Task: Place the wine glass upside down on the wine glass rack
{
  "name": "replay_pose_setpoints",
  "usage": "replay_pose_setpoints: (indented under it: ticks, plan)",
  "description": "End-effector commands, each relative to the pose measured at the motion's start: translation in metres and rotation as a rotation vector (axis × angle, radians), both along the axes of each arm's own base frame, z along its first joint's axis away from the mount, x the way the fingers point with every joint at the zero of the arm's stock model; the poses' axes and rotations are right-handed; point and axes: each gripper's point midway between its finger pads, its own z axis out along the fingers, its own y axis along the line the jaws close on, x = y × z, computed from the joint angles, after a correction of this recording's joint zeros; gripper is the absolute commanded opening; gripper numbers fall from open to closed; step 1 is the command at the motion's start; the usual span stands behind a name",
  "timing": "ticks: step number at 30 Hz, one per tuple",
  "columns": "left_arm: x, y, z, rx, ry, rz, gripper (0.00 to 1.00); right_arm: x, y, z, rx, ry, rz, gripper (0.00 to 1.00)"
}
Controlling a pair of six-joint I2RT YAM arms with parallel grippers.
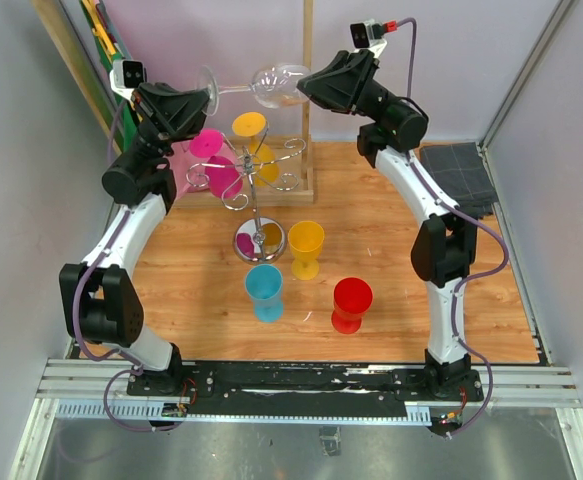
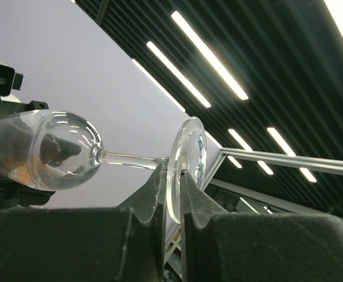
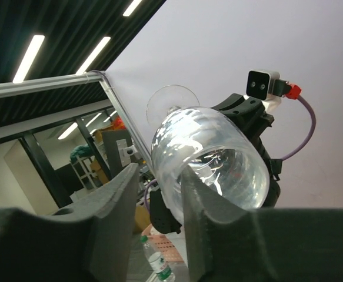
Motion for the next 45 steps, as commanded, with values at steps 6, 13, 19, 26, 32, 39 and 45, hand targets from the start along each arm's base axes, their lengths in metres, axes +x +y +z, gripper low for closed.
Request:
replay_pose_setpoints:
  ticks: [6, 13, 19, 26, 32, 39, 45]
  plan:
    - [-0.061, 0.015, 0.021, -0.05, -0.143, -0.168, 0.0, -0.017, -0.014, 0.014, 0.044, -0.084, -0.016, 0.51]
    - [-0.07, 0.015, 0.028, -0.05, -0.182, -0.165, 0.0, -0.009, -0.02, 0.007, 0.006, -0.086, -0.073, 0.57]
    - [-0.074, 0.015, 0.031, -0.044, -0.201, -0.16, 0.0, -0.002, -0.025, 0.005, 0.004, -0.066, -0.093, 0.56]
    - [-0.078, 0.013, 0.034, -0.026, -0.215, -0.138, 0.0, 0.01, -0.043, 0.001, -0.014, -0.05, -0.149, 0.57]
    - [-0.073, 0.009, 0.044, 0.04, -0.221, -0.036, 0.0, 0.011, -0.078, 0.012, -0.024, -0.087, -0.259, 0.57]
    - [-0.062, 0.024, 0.049, 0.084, -0.172, 0.132, 0.0, 0.005, -0.101, 0.019, -0.027, -0.123, -0.321, 0.57]
    - [-0.048, 0.039, 0.036, 0.161, -0.074, 0.31, 0.0, 0.002, -0.102, 0.02, -0.01, -0.125, -0.309, 0.57]
